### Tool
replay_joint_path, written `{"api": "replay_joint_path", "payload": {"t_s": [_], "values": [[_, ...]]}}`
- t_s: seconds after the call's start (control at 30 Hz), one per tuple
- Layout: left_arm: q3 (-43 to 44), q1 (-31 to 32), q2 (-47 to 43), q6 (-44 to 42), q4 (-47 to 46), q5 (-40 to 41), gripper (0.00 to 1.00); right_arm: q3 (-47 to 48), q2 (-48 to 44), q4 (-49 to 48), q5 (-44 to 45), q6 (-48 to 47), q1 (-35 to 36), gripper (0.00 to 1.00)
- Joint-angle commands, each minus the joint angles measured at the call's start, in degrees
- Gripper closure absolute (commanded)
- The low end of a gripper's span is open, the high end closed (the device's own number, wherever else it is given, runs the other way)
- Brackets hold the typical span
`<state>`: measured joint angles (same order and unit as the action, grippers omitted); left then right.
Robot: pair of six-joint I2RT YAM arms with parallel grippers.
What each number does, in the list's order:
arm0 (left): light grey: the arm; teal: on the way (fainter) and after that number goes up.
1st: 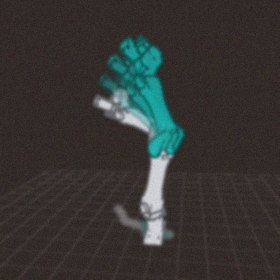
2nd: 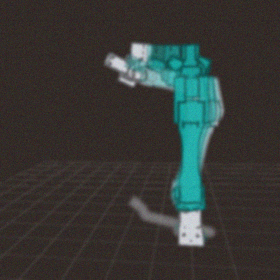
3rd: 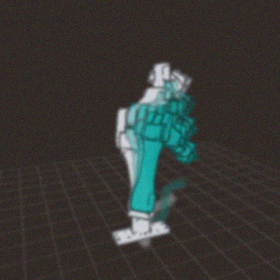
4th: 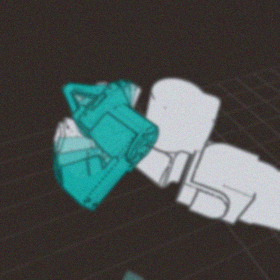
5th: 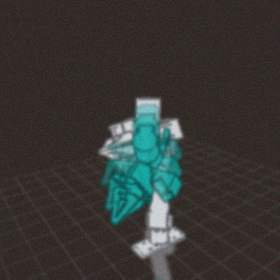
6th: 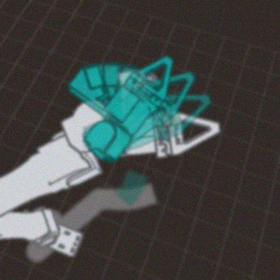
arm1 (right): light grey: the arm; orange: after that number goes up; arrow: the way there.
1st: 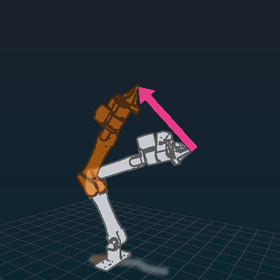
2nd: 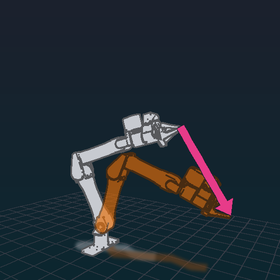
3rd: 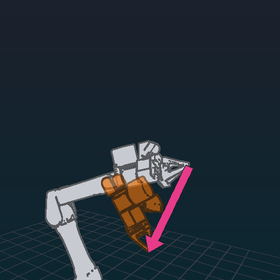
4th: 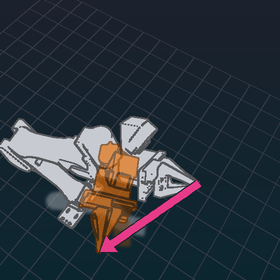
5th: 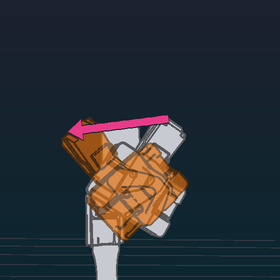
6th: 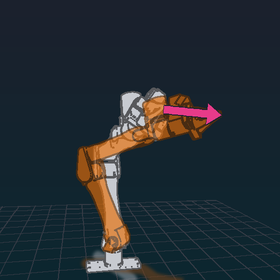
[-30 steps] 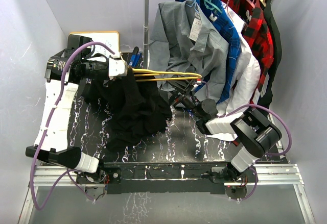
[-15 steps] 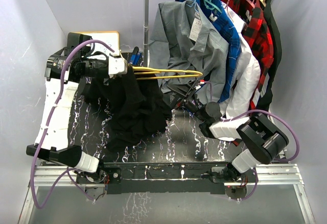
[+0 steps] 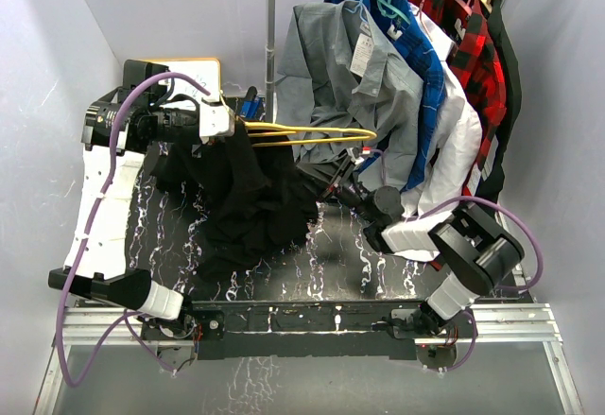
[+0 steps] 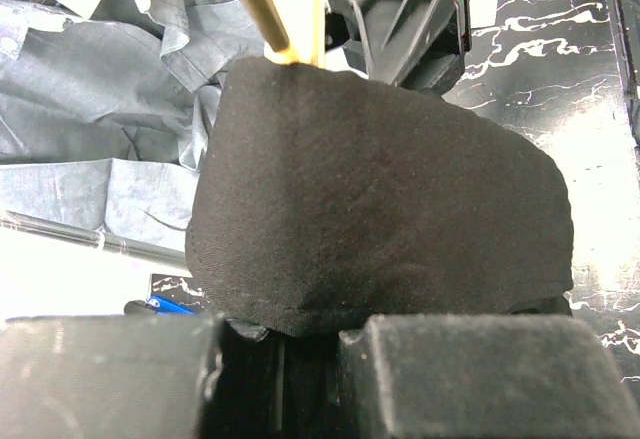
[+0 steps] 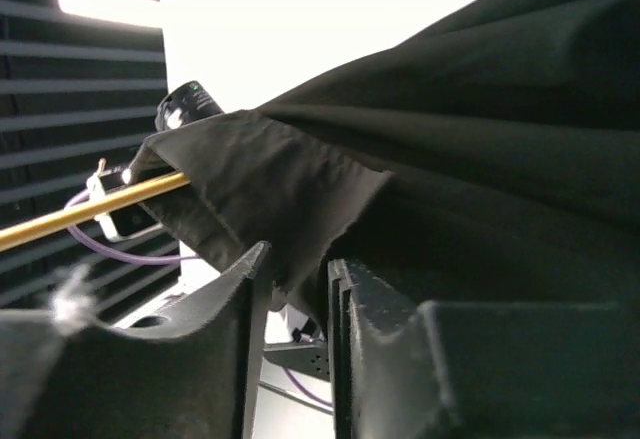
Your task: Place the shirt on the hanger
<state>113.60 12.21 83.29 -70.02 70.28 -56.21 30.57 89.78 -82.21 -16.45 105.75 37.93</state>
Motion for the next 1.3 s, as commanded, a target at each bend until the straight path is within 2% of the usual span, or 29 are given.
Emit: {"api": "replay_joint_path", "payload": {"t_s": [0.0, 0.07, 0.2, 0.33, 0.47, 0.63, 0.8, 1.07, 1.27], "values": [[0.7, 0.1, -0.6, -0.4, -1.1, -4.0, 1.00, 3.2, 2.9, -12.6, 0.3, 4.1, 0.7, 0.84], [0.7, 0.1, -0.6, -0.3, -1.0, -4.0, 1.00, 2.9, 3.3, -14.4, 0.9, 5.2, 0.8, 1.00], [0.3, 0.2, -1.1, -0.8, 0.1, -3.9, 1.00, 0.2, 1.4, -15.1, 1.5, 5.6, -1.3, 1.00], [-1.6, 0.1, -2.5, -3.7, 2.4, -1.6, 1.00, -3.0, -2.8, -11.2, -1.5, 4.9, -9.4, 1.00], [-3.8, 0.2, -4.2, -5.5, 3.2, 1.7, 1.00, -0.9, -7.8, -1.6, -6.9, 1.2, -16.7, 1.00], [-4.1, 0.1, -4.6, -6.9, 4.5, 3.3, 1.00, 6.6, -10.7, 12.0, -12.7, -7.4, -20.8, 1.00], [-5.4, 0.2, -7.1, -6.3, 0.8, 9.1, 1.00, 11.0, -11.8, 20.8, -15.3, -14.2, -22.8, 1.00], [-8.0, 0.2, -9.3, -4.3, -6.0, 20.0, 1.00, 11.1, -15.0, 30.7, -14.8, -22.7, -23.9, 1.00], [-8.8, 0.1, -9.8, -6.4, -4.1, 23.5, 1.00, 12.5, -17.4, 38.4, -13.5, -29.3, -24.2, 1.00]]}}
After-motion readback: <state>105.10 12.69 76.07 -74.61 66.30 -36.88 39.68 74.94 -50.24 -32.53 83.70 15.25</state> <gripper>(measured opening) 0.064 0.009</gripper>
